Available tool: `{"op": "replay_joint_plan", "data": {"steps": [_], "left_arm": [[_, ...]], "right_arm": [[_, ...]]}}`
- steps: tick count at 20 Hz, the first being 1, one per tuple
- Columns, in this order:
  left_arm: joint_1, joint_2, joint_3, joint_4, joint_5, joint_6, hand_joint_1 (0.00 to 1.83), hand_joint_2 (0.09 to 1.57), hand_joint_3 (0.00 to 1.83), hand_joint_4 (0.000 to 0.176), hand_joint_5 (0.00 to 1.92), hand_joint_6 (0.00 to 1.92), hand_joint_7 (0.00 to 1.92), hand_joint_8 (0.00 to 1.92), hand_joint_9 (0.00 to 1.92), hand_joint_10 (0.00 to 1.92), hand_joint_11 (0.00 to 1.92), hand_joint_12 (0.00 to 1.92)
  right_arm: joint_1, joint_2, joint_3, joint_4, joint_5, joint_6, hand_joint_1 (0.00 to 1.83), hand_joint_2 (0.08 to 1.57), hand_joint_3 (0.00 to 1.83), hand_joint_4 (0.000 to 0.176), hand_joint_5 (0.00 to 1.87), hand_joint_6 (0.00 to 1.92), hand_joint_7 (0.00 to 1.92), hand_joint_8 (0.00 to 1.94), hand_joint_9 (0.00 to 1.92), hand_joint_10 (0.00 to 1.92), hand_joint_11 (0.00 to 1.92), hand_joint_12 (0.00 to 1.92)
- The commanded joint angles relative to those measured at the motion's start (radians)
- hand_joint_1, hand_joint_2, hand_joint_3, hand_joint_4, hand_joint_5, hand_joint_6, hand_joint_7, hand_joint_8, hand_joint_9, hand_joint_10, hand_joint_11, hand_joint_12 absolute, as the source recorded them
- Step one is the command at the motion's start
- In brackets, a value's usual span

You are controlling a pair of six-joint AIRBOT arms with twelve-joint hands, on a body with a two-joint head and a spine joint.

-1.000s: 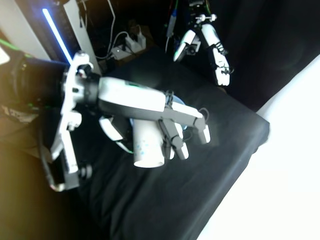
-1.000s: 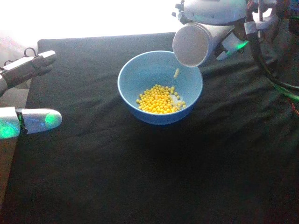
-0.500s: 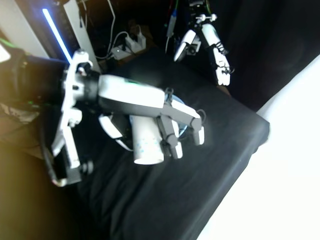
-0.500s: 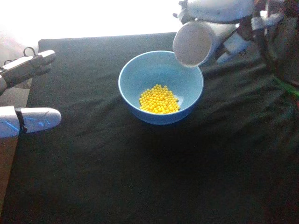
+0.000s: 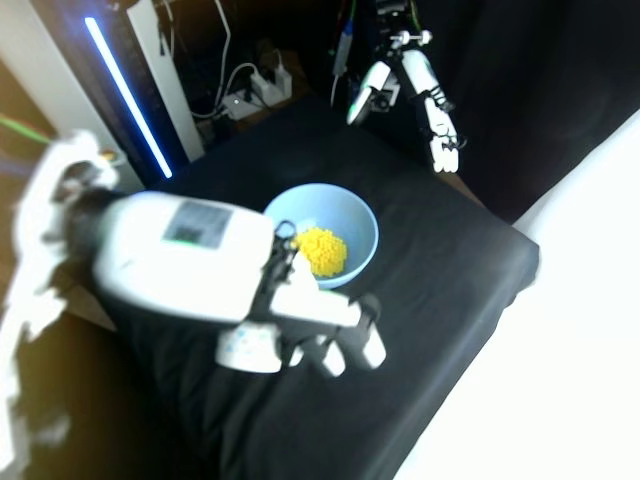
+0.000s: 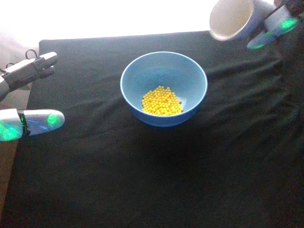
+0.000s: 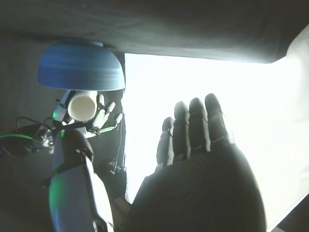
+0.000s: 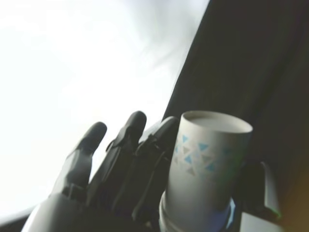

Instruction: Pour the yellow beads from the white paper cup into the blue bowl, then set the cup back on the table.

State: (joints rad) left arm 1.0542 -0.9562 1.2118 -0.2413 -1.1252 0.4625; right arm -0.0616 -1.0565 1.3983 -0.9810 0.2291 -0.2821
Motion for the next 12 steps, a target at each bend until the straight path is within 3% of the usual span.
{"op": "replay_joint_plan", "data": {"steps": [1,2,3,4,5,6,7,8,10,11,12], "left_arm": [[-0.006,0.002,-0.001,-0.021,-0.122,-0.008,0.53,0.87,0.0,0.045,0.12,0.0,0.28,0.0,0.18,0.0,0.0,0.33],[-0.005,0.002,-0.001,-0.021,-0.122,-0.008,0.53,0.87,0.0,0.049,0.11,0.0,0.26,0.0,0.16,0.0,0.0,0.27],[-0.004,0.001,-0.002,-0.022,-0.122,-0.008,0.54,0.88,0.0,0.038,0.11,0.0,0.27,0.01,0.16,0.01,0.0,0.26],[-0.002,0.0,-0.002,-0.024,-0.123,-0.008,0.54,0.87,0.0,0.031,0.11,0.0,0.27,0.0,0.17,0.01,0.0,0.28],[0.0,-0.001,-0.002,-0.026,-0.124,-0.008,0.54,0.87,0.0,0.027,0.11,0.0,0.26,0.0,0.16,0.0,0.0,0.25],[0.001,-0.002,-0.002,-0.027,-0.125,-0.008,0.54,0.87,0.0,0.025,0.11,0.0,0.25,0.0,0.16,0.0,0.0,0.25],[0.002,-0.002,-0.002,-0.027,-0.125,-0.009,0.53,0.86,0.0,0.034,0.1,0.0,0.23,0.0,0.16,0.0,0.0,0.22],[0.002,-0.003,-0.002,-0.028,-0.126,-0.009,0.52,0.86,0.0,0.031,0.1,0.0,0.23,0.0,0.16,0.0,0.0,0.25],[0.004,-0.004,-0.002,-0.029,-0.125,-0.009,0.52,0.85,0.0,0.03,0.11,0.0,0.26,0.0,0.19,0.0,0.0,0.35],[0.005,-0.006,-0.002,-0.031,-0.126,-0.009,0.51,0.85,0.0,0.038,0.11,0.0,0.27,0.0,0.2,0.0,0.0,0.41],[0.006,-0.007,-0.002,-0.032,-0.127,-0.009,0.5,0.85,0.0,0.033,0.11,0.0,0.27,0.0,0.2,0.0,0.0,0.43]], "right_arm": [[-0.002,0.019,0.018,0.094,0.093,-0.006,1.26,1.06,0.0,0.0,1.24,0.62,0.99,0.89,0.92,0.03,0.16,1.49],[-0.014,0.025,0.028,0.142,0.108,-0.006,1.26,1.08,0.0,0.0,1.19,0.72,0.94,0.95,0.95,0.04,0.21,1.54],[-0.032,0.032,0.04,0.205,0.137,-0.006,1.24,1.11,0.0,0.0,1.1,0.88,0.88,1.03,0.91,0.03,0.09,1.57],[-0.057,0.037,0.053,0.275,0.172,-0.006,1.12,1.1,0.0,0.0,1.03,0.92,0.85,0.56,0.82,0.02,0.02,1.51],[-0.079,0.039,0.062,0.326,0.203,-0.006,1.21,1.11,0.0,0.0,1.07,0.91,0.9,0.91,0.89,0.05,0.09,1.54],[-0.117,0.039,0.079,0.406,0.253,-0.006,1.22,1.11,0.0,0.0,1.07,0.94,0.9,0.98,0.93,0.07,0.24,1.47],[-0.147,0.036,0.092,0.476,0.292,-0.006,1.23,1.11,0.0,0.0,1.08,0.92,0.93,0.97,0.99,0.09,0.38,1.37],[-0.186,0.033,0.105,0.549,0.343,-0.006,1.23,1.1,0.0,0.0,1.06,0.96,0.97,0.91,1.02,0.08,0.47,1.23],[-0.238,0.029,0.117,0.635,0.406,-0.006,1.23,1.09,0.0,0.0,1.07,0.91,1.0,0.87,1.04,0.06,0.46,1.21],[-0.274,0.026,0.125,0.691,0.452,-0.006,1.23,1.09,0.0,0.0,1.08,0.9,0.98,0.9,1.01,0.03,0.33,1.28],[-0.317,0.023,0.133,0.744,0.508,-0.006,1.23,1.11,0.0,0.0,1.07,0.91,0.94,0.97,0.94,0.01,0.23,1.28]]}}
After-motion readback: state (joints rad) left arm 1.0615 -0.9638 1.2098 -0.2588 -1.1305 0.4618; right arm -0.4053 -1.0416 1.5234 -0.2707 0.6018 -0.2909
